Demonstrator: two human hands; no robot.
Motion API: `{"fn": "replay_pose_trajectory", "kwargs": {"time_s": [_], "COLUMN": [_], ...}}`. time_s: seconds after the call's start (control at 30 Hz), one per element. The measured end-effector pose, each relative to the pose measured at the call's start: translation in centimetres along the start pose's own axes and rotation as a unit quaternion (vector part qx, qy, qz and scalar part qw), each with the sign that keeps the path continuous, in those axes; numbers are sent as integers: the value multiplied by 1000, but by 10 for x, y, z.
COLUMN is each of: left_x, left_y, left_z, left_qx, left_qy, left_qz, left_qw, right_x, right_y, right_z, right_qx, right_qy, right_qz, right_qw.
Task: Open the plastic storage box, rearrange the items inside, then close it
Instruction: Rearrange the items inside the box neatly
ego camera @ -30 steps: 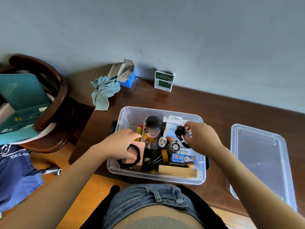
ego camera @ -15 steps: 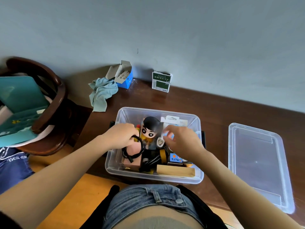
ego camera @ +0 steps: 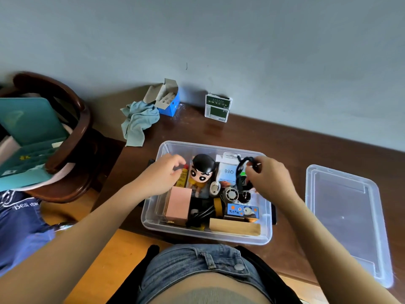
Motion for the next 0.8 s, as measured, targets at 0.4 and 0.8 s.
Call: {"fn": "replay_pose_trajectory", "kwargs": {"time_s": [0.4, 0.8], "left_x": [10, 25], "left_y": [31, 5], "left_z": [7, 26], "left_qx": [116, -13], "left_qy": [-74, -104], "left_qz": [-203, -12], "left_qw": [969, 994], "right_x": [67, 77], "right_y": [107, 205], "right_z": [32, 24], "right_qx": [238, 284], "right_qy": [-181, -248], "right_qz": [105, 303], "right_qw": [948, 875]}}
Point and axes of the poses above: each hand's wrist, its own z-axis away from the middle knuckle, its own y-axis out of the palm, x = y × z, the point moved 7 cm from there along -z, towards the middle knuckle, and after that the axes turned 11 degrees about -z, right-handed, at the moved point
